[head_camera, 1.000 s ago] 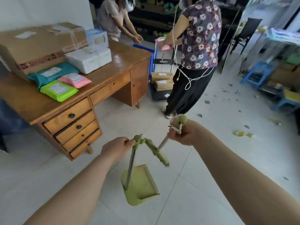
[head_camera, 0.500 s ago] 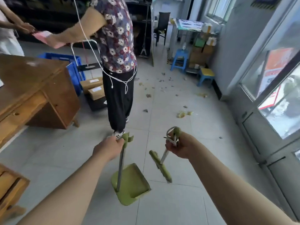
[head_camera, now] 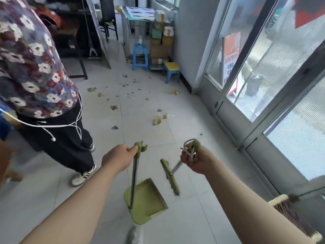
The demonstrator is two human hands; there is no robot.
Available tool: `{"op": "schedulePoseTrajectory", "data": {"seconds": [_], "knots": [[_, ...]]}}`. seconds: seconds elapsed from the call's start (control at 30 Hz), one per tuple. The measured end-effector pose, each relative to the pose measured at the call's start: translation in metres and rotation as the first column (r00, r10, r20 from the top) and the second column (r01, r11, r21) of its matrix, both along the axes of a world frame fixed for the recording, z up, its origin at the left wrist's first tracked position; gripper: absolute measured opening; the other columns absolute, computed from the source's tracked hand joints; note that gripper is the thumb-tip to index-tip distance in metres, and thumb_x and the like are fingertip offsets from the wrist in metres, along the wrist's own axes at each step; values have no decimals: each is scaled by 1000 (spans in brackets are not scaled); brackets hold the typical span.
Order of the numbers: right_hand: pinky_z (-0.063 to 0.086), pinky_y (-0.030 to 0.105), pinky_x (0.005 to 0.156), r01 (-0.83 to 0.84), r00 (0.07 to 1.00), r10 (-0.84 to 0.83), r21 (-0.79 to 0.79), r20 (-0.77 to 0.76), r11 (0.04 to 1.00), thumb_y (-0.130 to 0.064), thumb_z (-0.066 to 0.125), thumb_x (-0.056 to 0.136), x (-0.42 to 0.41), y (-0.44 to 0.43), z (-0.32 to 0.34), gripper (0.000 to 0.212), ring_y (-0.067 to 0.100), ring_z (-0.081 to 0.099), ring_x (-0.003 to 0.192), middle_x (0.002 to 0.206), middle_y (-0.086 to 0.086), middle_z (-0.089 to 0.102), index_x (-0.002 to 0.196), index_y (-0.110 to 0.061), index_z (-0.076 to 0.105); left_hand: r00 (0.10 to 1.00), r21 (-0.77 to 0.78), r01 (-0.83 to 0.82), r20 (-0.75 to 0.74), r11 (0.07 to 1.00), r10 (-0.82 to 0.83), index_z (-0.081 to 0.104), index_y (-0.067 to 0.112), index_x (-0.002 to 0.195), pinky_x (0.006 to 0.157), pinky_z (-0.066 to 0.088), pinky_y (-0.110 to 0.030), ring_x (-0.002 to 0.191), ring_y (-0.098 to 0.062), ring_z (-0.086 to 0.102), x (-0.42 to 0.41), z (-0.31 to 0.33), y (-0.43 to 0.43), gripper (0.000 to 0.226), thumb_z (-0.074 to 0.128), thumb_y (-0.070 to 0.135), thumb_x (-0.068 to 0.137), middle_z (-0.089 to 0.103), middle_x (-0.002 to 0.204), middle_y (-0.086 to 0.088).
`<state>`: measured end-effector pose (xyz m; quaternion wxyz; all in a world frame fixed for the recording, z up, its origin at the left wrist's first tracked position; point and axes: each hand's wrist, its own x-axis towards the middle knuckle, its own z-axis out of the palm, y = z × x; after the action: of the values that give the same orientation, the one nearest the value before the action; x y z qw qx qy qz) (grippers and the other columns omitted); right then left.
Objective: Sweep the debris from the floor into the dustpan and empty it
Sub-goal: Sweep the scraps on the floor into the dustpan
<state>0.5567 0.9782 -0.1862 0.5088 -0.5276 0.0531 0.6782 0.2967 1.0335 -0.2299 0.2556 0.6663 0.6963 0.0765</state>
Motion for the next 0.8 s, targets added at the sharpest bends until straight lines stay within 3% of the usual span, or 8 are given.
{"op": "schedulePoseTrajectory", "data": {"seconds": [0.17,0.3,0.4,0.5,0.6,0.7,0.8], "knots": [[39,15,28,119,992,-120,-9,-48,993,-2,48,89,22,57,2,20,17,49,38,67,10,46,69,-3,49,994,-6,105,-7,994,-105,67,17,83,66,43,-30,75,-20,63,27,5,79,61,37,69,90,70,83,2],[44,18,35,205,979,-205,-1,-21,979,1,51,86,40,89,-6,17,18,49,48,48,12,52,69,-2,51,981,-53,182,-64,982,-185,68,10,80,63,44,-30,69,-22,62,58,7,131,65,37,66,90,69,77,-3],[43,17,33,270,962,-269,6,-47,963,2,48,85,57,106,-12,18,18,46,58,53,13,52,68,-3,51,977,-76,209,-24,975,-211,59,12,71,61,42,-30,68,-23,62,87,5,158,58,35,61,90,67,77,-4],[43,17,33,325,942,-322,17,-95,946,1,50,85,77,129,-18,16,16,45,62,47,11,52,69,-4,50,966,-48,248,-62,968,-251,57,13,75,59,38,-30,70,-21,58,114,3,188,59,28,62,91,62,76,-2],[44,18,34,325,943,-323,8,-79,946,1,51,85,101,158,-24,17,16,46,60,50,10,52,69,-3,52,965,-42,244,-90,969,-247,58,12,83,64,39,-32,79,-26,60,140,-1,222,61,26,64,92,63,81,-3],[44,17,33,300,951,-299,-3,-74,954,0,52,85,127,195,-31,18,15,46,59,66,9,47,67,-3,53,973,-30,216,-78,976,-217,53,13,76,59,36,-30,71,-24,57,161,-9,258,60,26,64,92,59,76,-2],[43,17,31,268,961,-268,-18,-73,963,2,52,83,155,237,-34,19,16,46,56,56,10,48,64,-1,53,984,-8,171,-59,985,-171,52,15,75,60,37,-30,73,-24,57,179,-13,298,57,29,64,93,59,77,-2]]}}
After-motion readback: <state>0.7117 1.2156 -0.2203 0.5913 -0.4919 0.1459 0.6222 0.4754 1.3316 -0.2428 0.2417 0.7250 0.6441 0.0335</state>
